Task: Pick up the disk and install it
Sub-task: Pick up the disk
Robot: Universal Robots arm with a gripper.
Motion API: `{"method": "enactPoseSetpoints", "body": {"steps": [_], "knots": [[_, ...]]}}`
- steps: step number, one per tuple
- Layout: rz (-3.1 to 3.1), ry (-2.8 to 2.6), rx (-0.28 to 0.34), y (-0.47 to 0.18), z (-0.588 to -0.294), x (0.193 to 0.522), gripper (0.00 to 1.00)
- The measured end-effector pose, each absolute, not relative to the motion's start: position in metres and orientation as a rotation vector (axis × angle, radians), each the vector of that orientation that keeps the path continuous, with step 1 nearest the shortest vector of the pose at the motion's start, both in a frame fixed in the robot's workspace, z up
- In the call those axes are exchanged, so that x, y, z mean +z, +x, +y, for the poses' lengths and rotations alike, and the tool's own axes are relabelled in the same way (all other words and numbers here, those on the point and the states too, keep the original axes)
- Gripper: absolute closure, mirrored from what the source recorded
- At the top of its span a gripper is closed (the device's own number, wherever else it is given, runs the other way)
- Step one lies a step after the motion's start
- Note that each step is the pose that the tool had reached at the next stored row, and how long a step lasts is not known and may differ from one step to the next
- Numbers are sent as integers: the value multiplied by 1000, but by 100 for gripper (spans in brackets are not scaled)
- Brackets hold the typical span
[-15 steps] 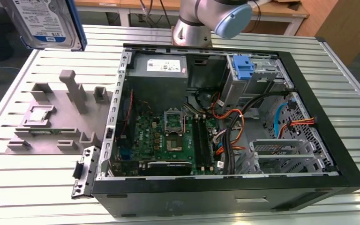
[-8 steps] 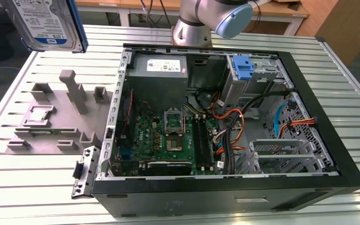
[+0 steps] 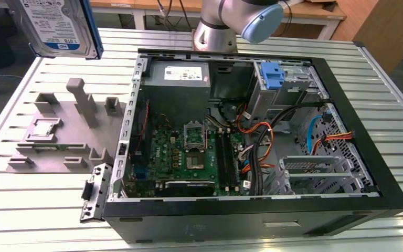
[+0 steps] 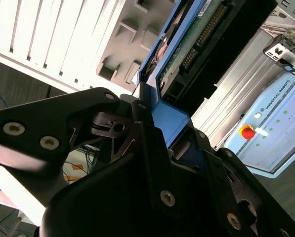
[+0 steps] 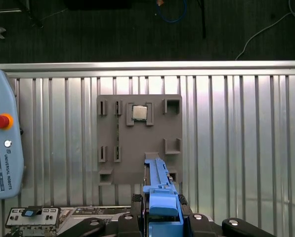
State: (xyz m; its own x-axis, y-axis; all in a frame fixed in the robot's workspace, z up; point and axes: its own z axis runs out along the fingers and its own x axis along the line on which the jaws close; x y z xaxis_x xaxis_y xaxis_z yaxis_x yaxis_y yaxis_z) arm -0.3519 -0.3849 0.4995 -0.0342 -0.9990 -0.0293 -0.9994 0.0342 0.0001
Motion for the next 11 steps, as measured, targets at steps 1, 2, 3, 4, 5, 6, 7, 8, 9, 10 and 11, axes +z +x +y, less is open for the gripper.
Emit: {"method": "enactPoseSetpoints", "body": {"steps": [1,2,3,4,5,6,7,8,9,10,11], "knots": [[2244,-2168,32,-352,-385,499,64],[2244,-2168,32,-352,-385,499,64],[2244,-2168,32,-352,-385,499,64],[2244,-2168,32,-352,-385,499,64],[2244,-2168,32,-352,-385,499,64],[2244,-2168,32,-352,-385,499,64],[2244,-2168,32,-351,-385,499,64],[2244,-2169,32,-351,-385,499,64],[2244,-2168,32,-350,-385,499,64],[2244,-2168,32,-350,-385,499,64],[2244,-2168,32,-349,-385,499,64]]}}
